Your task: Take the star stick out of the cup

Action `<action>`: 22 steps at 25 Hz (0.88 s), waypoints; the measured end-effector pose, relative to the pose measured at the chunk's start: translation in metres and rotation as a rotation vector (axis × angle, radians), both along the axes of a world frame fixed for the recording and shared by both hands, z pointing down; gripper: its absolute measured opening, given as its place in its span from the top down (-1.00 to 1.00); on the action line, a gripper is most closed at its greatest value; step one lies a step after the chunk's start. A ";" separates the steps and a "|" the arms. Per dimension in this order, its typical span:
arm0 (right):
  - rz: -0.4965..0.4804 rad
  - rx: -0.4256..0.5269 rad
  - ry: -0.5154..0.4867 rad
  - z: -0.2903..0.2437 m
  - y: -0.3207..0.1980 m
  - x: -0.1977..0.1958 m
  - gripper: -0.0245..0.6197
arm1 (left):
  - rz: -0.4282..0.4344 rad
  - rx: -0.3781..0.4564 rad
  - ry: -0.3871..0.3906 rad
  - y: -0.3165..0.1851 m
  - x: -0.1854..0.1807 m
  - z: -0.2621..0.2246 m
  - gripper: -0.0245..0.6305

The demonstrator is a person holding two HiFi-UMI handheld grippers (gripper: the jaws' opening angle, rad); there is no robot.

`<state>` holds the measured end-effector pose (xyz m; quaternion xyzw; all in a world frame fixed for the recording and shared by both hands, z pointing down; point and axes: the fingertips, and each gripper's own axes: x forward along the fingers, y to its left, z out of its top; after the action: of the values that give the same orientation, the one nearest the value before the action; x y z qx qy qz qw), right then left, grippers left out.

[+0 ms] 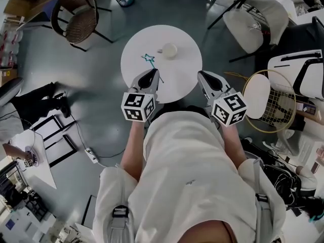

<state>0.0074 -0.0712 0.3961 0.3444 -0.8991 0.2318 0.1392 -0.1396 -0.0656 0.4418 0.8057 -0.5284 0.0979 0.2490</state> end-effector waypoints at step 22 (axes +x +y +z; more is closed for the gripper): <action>0.017 -0.090 -0.035 0.034 0.127 0.125 0.90 | 0.049 -0.071 -0.014 0.126 0.138 0.014 0.85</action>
<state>0.1329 0.0558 0.4297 0.3414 -0.8871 0.2789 0.1370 -0.0015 0.0604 0.4554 0.8083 -0.5065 0.1283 0.2712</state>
